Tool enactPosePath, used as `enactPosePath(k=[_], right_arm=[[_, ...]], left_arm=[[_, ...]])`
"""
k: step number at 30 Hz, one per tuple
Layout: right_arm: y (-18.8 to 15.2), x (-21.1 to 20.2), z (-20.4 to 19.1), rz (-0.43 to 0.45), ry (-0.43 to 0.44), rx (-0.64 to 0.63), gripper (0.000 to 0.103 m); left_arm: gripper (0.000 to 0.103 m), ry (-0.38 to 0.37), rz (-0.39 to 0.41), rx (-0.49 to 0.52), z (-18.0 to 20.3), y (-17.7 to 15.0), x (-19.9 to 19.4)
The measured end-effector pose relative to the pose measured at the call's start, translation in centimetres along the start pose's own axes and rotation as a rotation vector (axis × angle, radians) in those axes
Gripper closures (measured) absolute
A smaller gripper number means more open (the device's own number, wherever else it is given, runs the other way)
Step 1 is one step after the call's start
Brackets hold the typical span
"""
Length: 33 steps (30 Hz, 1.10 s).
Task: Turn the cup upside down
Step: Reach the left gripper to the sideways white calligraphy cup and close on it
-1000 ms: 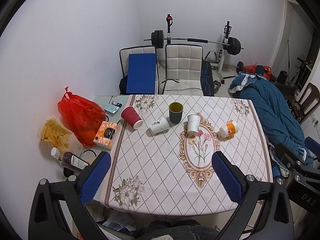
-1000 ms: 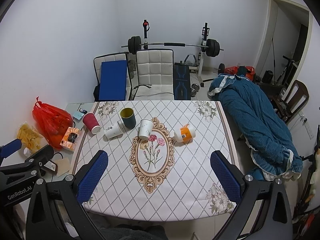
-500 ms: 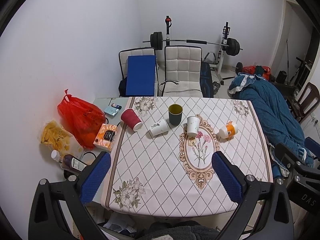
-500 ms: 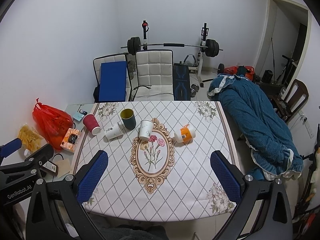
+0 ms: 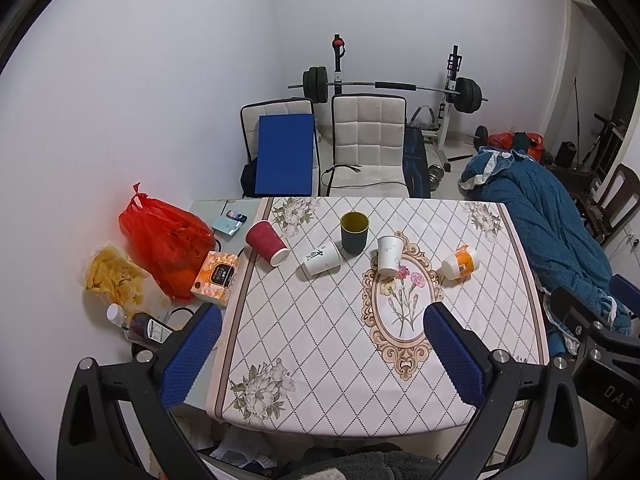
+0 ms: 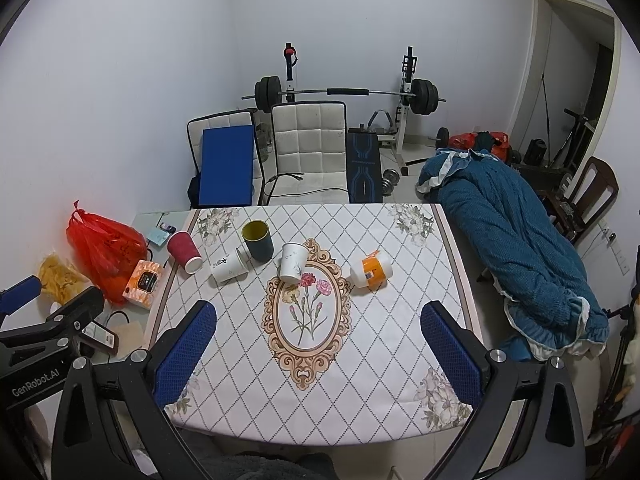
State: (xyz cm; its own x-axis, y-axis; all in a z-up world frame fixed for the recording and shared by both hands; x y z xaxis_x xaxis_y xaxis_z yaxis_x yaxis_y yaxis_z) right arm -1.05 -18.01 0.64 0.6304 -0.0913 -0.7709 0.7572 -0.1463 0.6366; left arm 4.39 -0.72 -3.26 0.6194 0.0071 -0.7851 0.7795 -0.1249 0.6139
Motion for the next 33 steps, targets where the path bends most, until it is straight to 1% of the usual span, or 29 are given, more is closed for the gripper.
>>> enactPosePath(k=[3,5,8,9,12,16,18,22,24,28,33], right_arm=[[0.4,0.4,-0.1,-0.007,0.002,0.003,0.000],[0.4,1.0,-0.1,-0.019,0.004,0.004,0.000],[0.1,3.1,0.0,-0.052,0.003,-0.001,0.000],[-0.9,4.2,0.5,-0.063,0.004,-0.003,0.000],[-2.0,7.5,0.7,-0.123,-0.001,-0.016,0.000],[-4.5,12.6,0.8,-0.228,-0.005,-0.030,0.000],[-6.4,15.2,1.2,-0.278,-0.010,-0.034,0.000],[-10.1,20.6,1.2,-0.394,-0.023,-0.044,0.000],[-11.9,23.2,1.3,-0.441,-0.047,-0.049,0.000],[-14.4,28.0,1.2,-0.529,-0.078,-0.032,0.000],[-15.8,32.1,0.5,-0.620,-0.099,0.006,0.000]], left_arm=[[0.000,0.014,-0.013,-0.005,0.0,-0.3,0.9],[0.000,0.037,-0.026,-0.013,-0.1,-0.6,2.1],[0.000,0.049,-0.056,-0.030,-0.2,-1.1,3.9],[0.000,0.062,-0.076,-0.034,-0.3,-1.5,4.9],[0.000,0.079,-0.121,-0.040,-0.1,-2.5,7.2],[0.000,0.106,-0.196,-0.027,0.1,-4.1,10.9],[0.000,0.105,-0.243,-0.020,0.1,-4.9,13.1],[0.000,0.108,-0.305,0.003,0.2,-5.7,16.9],[0.000,0.114,-0.330,0.023,-0.1,-5.8,19.0],[0.000,0.101,-0.382,0.062,-0.7,-5.5,23.3],[0.000,0.087,-0.413,0.102,-1.8,-3.9,28.2]])
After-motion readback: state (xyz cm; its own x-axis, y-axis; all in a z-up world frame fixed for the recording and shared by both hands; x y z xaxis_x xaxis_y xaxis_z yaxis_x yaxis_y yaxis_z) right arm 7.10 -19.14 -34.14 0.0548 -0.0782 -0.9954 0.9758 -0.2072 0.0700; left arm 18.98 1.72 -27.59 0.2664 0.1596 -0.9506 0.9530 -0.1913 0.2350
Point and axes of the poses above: each gripper's, at about its wrist camera, not at the fingertips, and x roughly the way its jaws point, z to its right, y to its top, the point moved 6 cm from there along x, roughly the way its jaws point, and after that the axes turned 2 degrees about x, right-handed, at the moved point
